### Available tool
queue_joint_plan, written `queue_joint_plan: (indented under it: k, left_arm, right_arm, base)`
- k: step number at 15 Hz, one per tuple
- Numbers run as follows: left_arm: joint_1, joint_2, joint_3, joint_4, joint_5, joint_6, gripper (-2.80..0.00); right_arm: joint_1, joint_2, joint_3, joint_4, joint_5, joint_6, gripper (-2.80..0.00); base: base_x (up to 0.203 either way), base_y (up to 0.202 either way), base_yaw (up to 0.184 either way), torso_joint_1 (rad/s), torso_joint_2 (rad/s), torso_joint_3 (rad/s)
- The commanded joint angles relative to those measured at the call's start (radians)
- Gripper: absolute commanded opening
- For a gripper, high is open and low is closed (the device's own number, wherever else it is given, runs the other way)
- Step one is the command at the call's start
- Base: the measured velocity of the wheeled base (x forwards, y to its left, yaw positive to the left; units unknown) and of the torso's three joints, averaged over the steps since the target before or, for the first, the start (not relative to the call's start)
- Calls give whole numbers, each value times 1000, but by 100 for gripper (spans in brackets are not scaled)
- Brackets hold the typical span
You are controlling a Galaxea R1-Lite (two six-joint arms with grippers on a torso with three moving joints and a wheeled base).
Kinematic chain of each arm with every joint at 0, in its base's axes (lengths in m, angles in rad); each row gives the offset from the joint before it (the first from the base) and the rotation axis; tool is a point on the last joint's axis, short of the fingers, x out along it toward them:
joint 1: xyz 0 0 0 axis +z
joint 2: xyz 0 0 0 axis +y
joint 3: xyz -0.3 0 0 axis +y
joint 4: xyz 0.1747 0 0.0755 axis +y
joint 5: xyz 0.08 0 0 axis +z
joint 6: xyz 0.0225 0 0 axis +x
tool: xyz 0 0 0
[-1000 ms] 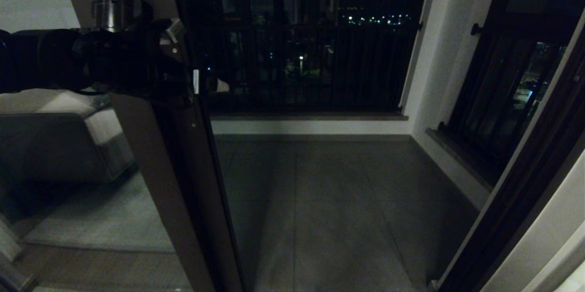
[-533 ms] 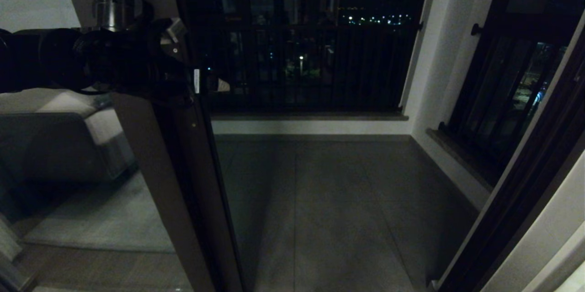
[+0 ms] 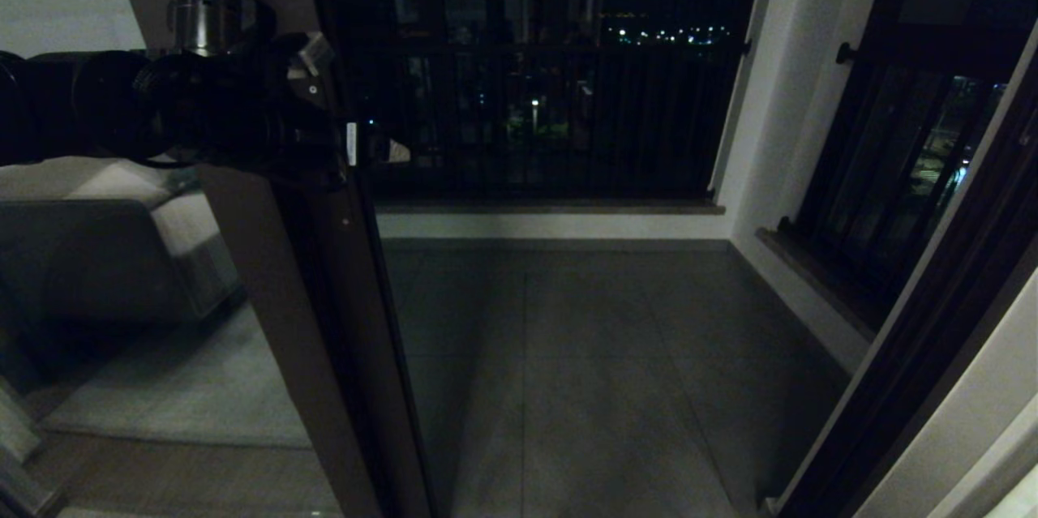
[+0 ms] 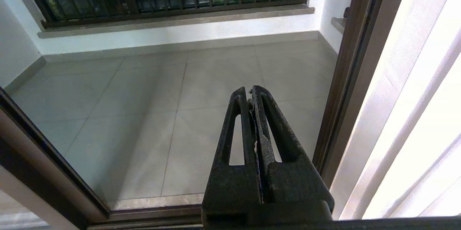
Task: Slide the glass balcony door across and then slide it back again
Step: Close the slid door
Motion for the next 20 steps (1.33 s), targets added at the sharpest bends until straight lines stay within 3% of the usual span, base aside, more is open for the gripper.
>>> queue_joint_plan:
  k: [1, 20]
  left_arm:
    - [0, 1, 0, 1, -3, 0, 0]
    - [-34, -2, 3, 1, -3, -2, 0]
  right_arm:
    - [0, 0, 0, 0, 0, 1, -280]
    - [1, 0, 0, 0, 0, 1, -280]
  base:
    - [0, 0, 0, 0, 0, 0]
    - [0, 0, 0, 0, 0, 0]
